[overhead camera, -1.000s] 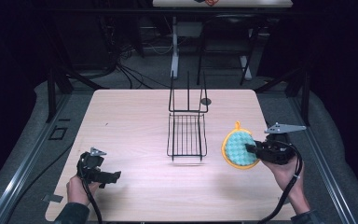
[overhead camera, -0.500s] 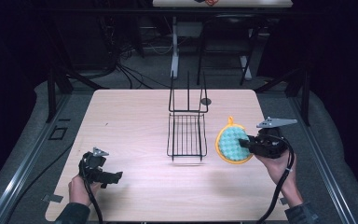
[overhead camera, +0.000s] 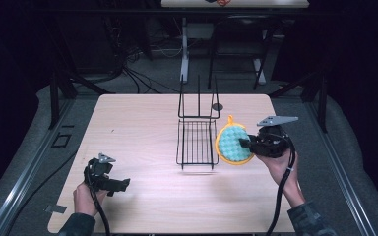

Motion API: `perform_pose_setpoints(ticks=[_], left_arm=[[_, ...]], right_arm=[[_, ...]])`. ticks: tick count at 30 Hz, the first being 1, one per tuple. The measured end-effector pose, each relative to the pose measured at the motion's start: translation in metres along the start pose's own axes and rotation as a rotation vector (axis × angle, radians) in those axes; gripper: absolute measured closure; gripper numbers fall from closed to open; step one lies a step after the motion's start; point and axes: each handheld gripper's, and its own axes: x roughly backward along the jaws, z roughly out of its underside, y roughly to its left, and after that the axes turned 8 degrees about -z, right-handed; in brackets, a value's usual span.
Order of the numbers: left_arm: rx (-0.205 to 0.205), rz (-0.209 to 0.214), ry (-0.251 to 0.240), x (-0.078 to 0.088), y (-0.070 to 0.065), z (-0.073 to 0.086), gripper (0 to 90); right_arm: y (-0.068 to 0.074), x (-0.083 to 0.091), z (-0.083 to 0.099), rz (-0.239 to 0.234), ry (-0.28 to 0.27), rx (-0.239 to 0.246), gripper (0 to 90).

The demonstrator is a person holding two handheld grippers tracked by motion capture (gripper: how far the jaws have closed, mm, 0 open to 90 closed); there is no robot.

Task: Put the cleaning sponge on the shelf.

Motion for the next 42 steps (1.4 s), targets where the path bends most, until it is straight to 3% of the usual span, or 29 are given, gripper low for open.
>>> perform_pose_setpoints(ticks=[11,36,42], left_arm=[[-0.004,0.002,0.02,-0.001,0.0,0.001,0.0],[-0.007,-0.009,0.015,0.0,-0.001,0.0,0.0],[0.004,-0.021,-0.019,0.004,-0.001,-0.001,0.0]], right_arm=[[0.008,-0.021,-0.012,-0.014,-0.007,0.027,71.4],[0.021,-0.059,-0.025,-0.037,0.015,0.06,71.3],[0.02,-0.067,-0.026,-0.035,0.01,0.041,71.1]])
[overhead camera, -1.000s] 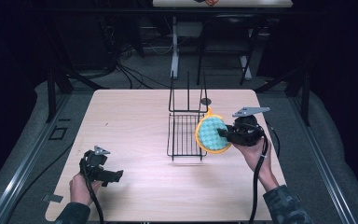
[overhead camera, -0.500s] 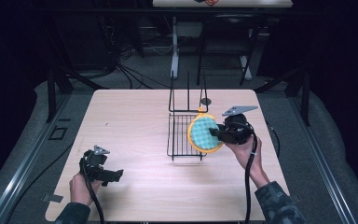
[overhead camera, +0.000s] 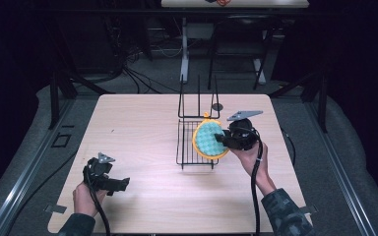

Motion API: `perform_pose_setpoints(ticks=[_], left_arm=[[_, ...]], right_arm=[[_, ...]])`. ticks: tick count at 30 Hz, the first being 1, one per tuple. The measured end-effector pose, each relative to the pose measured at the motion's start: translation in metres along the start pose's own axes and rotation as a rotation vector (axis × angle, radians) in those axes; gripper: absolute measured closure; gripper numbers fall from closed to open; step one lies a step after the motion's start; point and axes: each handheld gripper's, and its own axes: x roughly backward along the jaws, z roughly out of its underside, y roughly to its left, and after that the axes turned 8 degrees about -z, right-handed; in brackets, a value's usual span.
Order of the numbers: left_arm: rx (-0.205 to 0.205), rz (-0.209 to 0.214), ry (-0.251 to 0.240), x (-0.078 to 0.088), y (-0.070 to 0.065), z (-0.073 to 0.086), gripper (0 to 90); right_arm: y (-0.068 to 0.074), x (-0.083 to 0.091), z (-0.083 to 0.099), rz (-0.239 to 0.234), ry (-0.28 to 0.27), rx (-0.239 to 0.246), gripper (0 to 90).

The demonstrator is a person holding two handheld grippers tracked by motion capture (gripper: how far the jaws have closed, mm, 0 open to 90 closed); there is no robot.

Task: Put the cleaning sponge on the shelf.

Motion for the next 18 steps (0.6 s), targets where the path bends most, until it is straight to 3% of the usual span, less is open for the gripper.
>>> perform_pose_setpoints(ticks=[18], left_arm=[[-0.01,-0.017,0.001,0.001,0.0,0.0,0.0]], right_arm=[[0.007,-0.026,-0.002,-0.002,0.002,-0.008,70.8]])
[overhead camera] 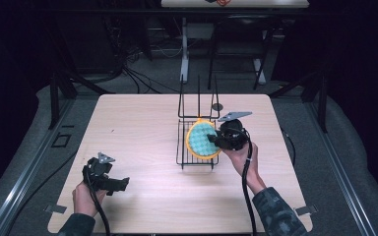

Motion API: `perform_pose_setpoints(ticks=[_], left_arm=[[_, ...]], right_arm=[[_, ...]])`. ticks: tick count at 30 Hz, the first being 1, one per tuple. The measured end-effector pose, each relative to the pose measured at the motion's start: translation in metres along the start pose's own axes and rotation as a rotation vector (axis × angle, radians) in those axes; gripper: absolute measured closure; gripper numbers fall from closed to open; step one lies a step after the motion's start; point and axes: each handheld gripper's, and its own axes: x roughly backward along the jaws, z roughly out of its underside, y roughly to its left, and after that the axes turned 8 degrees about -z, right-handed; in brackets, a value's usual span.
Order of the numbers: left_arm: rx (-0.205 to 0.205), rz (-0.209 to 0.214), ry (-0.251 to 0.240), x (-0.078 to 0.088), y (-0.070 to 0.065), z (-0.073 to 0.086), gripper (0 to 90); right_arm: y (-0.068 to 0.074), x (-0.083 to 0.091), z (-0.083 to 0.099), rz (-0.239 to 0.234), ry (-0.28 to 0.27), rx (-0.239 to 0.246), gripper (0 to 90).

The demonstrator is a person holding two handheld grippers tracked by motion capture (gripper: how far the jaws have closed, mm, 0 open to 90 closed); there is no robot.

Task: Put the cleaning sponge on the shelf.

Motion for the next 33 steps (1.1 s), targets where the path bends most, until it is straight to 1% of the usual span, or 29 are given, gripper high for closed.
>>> perform_pose_setpoints(ticks=[2,3,8,9,10,12,13,14,19,20,21,22,23,24,27,29,32,33], left_arm=[[-0.002,-0.006,0.002,-0.001,0.001,0.0,0.0],[0.002,-0.005,0.006,-0.001,0.001,0.0,0.0],[0.002,-0.001,0.008,0.0,0.001,0.0,0.0],[0.0,-0.002,0.007,0.0,0.002,0.0,0.0],[0.004,-0.003,0.006,0.0,0.001,0.001,0.0],[0.004,-0.003,0.004,0.0,0.002,0.001,0.0],[0.004,-0.003,0.002,0.0,0.002,0.001,0.0],[0.002,-0.003,0.003,0.0,0.002,0.001,0.0],[-0.001,0.001,0.007,0.0,0.002,0.001,0.0],[0.0,0.0,0.006,0.0,0.002,0.001,0.1],[0.0,0.0,0.006,0.0,0.002,0.001,0.1],[0.001,0.0,0.006,0.0,0.001,0.001,0.0],[0.0,-0.001,0.006,0.0,0.002,0.001,0.1],[0.0,-0.001,0.006,0.0,0.002,0.001,0.0],[0.0,0.0,0.007,0.0,0.002,0.001,0.0],[-0.001,-0.001,0.008,0.0,0.001,0.001,0.1],[-0.005,0.0,0.009,0.0,0.002,0.001,0.1],[0.002,0.0,0.009,0.0,0.002,0.001,0.1]], right_arm=[[-0.001,-0.002,0.0,0.002,-0.005,0.0,70.8],[-0.001,-0.003,0.0,0.001,-0.005,-0.007,70.7],[-0.001,-0.008,0.0,-0.004,0.014,-0.013,70.7],[-0.001,-0.008,0.0,-0.005,0.015,-0.007,70.8],[0.001,-0.01,0.0,-0.006,0.008,-0.017,70.7],[0.001,-0.012,0.0,-0.008,-0.001,-0.012,70.7],[0.002,-0.012,0.0,-0.012,0.003,-0.009,70.6],[0.003,-0.012,0.001,-0.011,0.002,-0.015,70.6],[0.004,-0.018,0.006,-0.005,-0.009,-0.011,70.6],[0.004,-0.021,0.009,-0.004,-0.003,-0.018,70.5],[0.004,-0.022,0.009,-0.011,0.011,-0.046,70.5],[0.003,-0.023,0.01,-0.013,0.004,-0.049,70.5],[0.002,-0.023,0.01,-0.007,-0.003,-0.041,70.5],[0.003,-0.024,0.009,-0.004,-0.001,-0.048,70.4],[0.002,-0.027,0.009,0.002,-0.005,-0.035,70.3],[0.001,-0.028,0.01,0.002,-0.006,-0.036,70.3],[-0.001,-0.033,0.01,0.01,-0.002,-0.053,70.2],[-0.002,-0.035,0.011,0.012,-0.001,-0.054,70.1]])
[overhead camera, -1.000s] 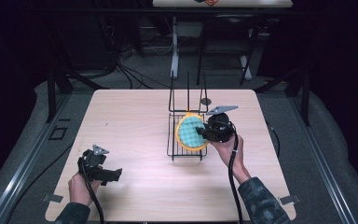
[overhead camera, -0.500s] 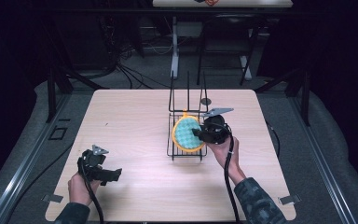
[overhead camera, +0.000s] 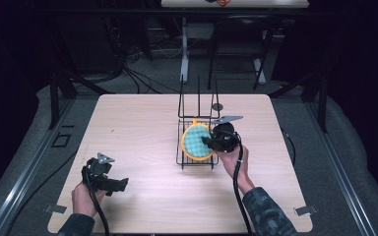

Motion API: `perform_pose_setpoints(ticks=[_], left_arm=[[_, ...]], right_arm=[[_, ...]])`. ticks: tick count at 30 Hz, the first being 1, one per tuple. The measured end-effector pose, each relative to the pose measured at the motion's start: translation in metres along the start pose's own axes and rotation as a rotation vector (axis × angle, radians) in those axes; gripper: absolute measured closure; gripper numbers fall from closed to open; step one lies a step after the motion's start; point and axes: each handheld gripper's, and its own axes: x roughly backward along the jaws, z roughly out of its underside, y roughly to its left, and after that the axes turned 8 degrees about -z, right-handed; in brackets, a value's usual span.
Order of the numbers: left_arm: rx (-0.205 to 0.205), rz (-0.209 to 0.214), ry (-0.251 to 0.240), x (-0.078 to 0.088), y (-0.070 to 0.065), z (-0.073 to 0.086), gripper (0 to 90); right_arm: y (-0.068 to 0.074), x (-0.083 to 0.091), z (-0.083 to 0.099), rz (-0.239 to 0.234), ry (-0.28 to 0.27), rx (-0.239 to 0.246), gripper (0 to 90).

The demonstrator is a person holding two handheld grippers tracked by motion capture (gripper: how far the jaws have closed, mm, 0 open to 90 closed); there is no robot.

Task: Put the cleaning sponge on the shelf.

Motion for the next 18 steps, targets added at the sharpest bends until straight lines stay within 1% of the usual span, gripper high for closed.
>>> perform_pose_setpoints(ticks=[3,4,5,7,8,11,12,13,14,15,16,18], left_arm=[[-0.006,-0.004,0.002,0.0,0.0,0.0,0.0],[-0.006,-0.005,0.001,0.0,0.0,0.001,0.1],[-0.005,-0.001,0.001,0.0,0.0,0.0,0.1],[-0.001,-0.001,0.001,0.0,0.0,0.0,0.1],[0.0,0.0,0.003,0.0,0.0,0.0,0.1],[-0.008,0.001,0.006,-0.001,-0.001,-0.001,0.0],[-0.012,0.0,0.007,-0.001,-0.001,-0.001,0.1],[-0.012,0.0,0.007,-0.001,-0.001,-0.001,0.0],[-0.012,0.0,0.004,-0.002,-0.001,-0.002,0.0],[-0.012,0.005,0.007,-0.002,-0.002,-0.002,0.0],[-0.013,0.005,0.008,-0.002,-0.002,-0.002,0.1],[-0.012,0.007,0.007,-0.002,-0.002,-0.002,0.1]], right_arm=[[-0.002,-0.004,0.002,0.008,0.015,-0.011,70.0],[-0.003,-0.006,0.003,0.012,0.019,-0.022,70.0],[-0.004,-0.007,0.004,0.014,0.017,-0.033,69.9],[-0.005,-0.008,0.005,0.015,0.011,-0.036,69.8],[-0.007,-0.013,0.009,0.016,0.032,-0.064,69.5],[-0.011,-0.018,0.015,0.03,0.04,-0.074,69.3],[-0.012,-0.019,0.016,0.029,0.037,-0.093,69.2],[-0.012,-0.019,0.016,0.029,0.037,-0.093,69.2],[-0.013,-0.021,0.017,0.031,0.032,-0.106,69.1],[-0.016,-0.022,0.019,0.026,0.026,-0.132,69.0],[-0.017,-0.022,0.019,0.025,0.026,-0.136,69.0],[-0.018,-0.024,0.019,0.03,0.02,-0.164,68.9]])
